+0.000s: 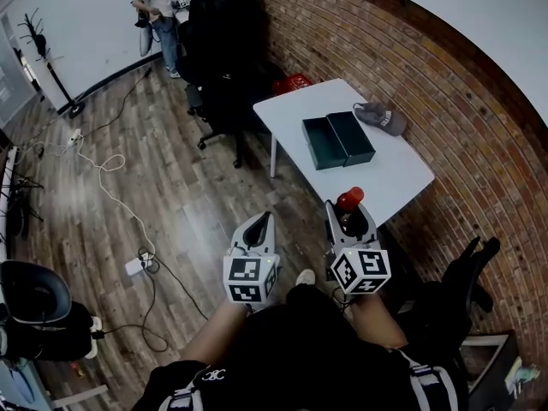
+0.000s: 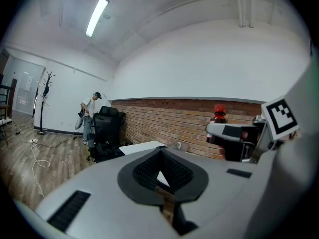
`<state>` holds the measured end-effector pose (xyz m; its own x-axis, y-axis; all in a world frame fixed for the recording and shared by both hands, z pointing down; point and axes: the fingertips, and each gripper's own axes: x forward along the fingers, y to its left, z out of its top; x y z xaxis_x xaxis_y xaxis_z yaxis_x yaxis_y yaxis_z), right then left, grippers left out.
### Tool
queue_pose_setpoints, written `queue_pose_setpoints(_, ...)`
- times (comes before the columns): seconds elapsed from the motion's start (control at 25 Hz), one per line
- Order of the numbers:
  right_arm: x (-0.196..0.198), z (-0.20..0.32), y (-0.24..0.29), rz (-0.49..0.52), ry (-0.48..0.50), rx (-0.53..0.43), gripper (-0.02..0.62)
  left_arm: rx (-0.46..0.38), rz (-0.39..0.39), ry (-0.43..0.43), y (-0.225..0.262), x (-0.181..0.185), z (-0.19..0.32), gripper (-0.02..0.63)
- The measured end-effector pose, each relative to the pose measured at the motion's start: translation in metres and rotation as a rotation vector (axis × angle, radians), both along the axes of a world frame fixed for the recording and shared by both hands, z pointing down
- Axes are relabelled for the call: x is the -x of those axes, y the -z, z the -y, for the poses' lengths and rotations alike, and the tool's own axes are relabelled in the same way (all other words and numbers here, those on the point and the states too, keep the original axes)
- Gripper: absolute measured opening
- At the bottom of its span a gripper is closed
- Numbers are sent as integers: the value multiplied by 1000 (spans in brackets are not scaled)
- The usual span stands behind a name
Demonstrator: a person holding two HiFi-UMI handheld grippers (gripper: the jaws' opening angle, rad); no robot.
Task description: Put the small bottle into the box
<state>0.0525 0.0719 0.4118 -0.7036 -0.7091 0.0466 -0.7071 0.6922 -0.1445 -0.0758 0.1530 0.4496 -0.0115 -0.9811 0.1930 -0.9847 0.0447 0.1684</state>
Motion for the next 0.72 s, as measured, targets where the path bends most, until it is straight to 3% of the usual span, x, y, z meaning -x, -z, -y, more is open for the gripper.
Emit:
queue_pose_setpoints(0.32,20,46,-15,17,-20,28,216,30,10,2,-13,28,36,6)
queue_pose_setpoints(0.72,55,144,-20,4,-19,2,216,46,52,9,-7,67,133,6)
